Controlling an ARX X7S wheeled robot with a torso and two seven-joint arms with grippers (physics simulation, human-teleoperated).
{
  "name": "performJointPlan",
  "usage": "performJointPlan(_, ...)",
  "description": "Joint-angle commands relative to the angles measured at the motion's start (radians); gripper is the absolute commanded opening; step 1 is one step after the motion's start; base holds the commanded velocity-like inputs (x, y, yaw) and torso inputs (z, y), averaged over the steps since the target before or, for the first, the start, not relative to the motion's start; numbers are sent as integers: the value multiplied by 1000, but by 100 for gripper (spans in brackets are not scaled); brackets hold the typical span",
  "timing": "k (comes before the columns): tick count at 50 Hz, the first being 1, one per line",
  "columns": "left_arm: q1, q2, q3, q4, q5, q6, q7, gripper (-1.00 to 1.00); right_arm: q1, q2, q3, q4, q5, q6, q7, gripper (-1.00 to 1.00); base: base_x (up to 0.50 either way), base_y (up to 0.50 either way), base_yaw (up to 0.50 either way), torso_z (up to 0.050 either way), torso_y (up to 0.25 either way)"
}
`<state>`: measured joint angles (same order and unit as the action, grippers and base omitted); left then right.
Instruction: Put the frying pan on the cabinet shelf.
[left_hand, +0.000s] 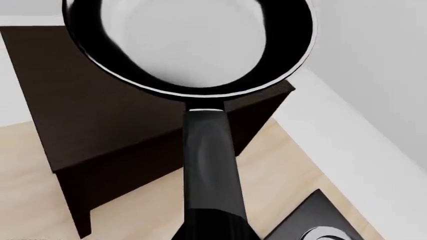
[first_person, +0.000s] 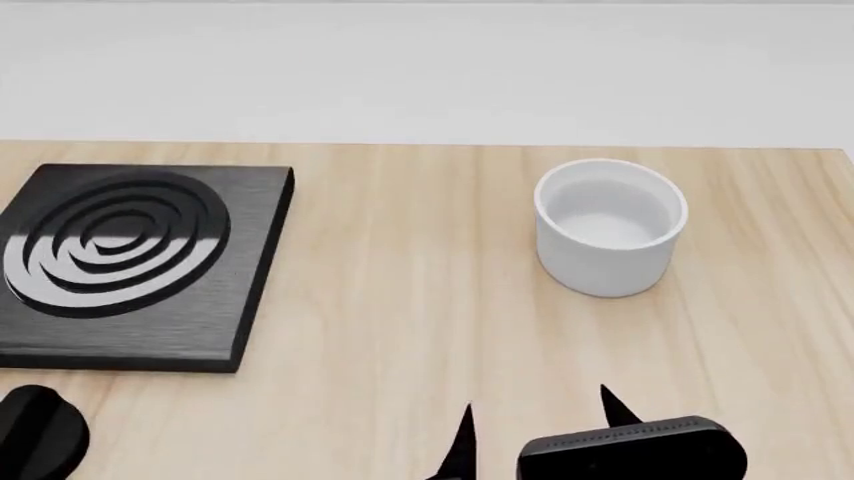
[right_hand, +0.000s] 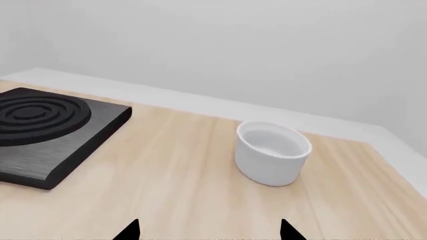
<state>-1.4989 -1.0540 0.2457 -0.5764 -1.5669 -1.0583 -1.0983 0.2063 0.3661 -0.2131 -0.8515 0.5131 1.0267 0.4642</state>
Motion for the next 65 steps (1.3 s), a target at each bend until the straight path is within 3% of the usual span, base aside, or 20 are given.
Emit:
performJointPlan(1,-14,-2,12,-7,20,40,-1,-100,-3,3,-8,9,0,-8,3,100,0,0,0,0,0)
performJointPlan(24,125,-46,-35,34,-61,35,-73,-100,-13,9,-26,31,-4,-33,6,100,0,0,0,0,2)
performJointPlan(36,286,-83,-104,84,-130,85,-101,-100,-19,14,-34,47,-9,-54,3,100,0,0,0,1,2)
performJointPlan(44,285,-78,-101,83,-132,82,-101,-100,-20,15,-38,50,-8,-59,4,100,0,0,0,0,1)
performJointPlan(51,273,-80,-106,93,-130,85,-62,-100,-21,17,-39,49,-5,-59,8,100,0,0,0,1,3)
performJointPlan(56,240,-91,-54,132,-30,87,36,-100,-23,18,-47,57,-10,-68,6,100,0,0,0,0,0)
performJointPlan(65,271,-92,-76,121,-40,116,37,-100,-22,19,-48,56,-6,-66,11,100,0,0,0,0,2)
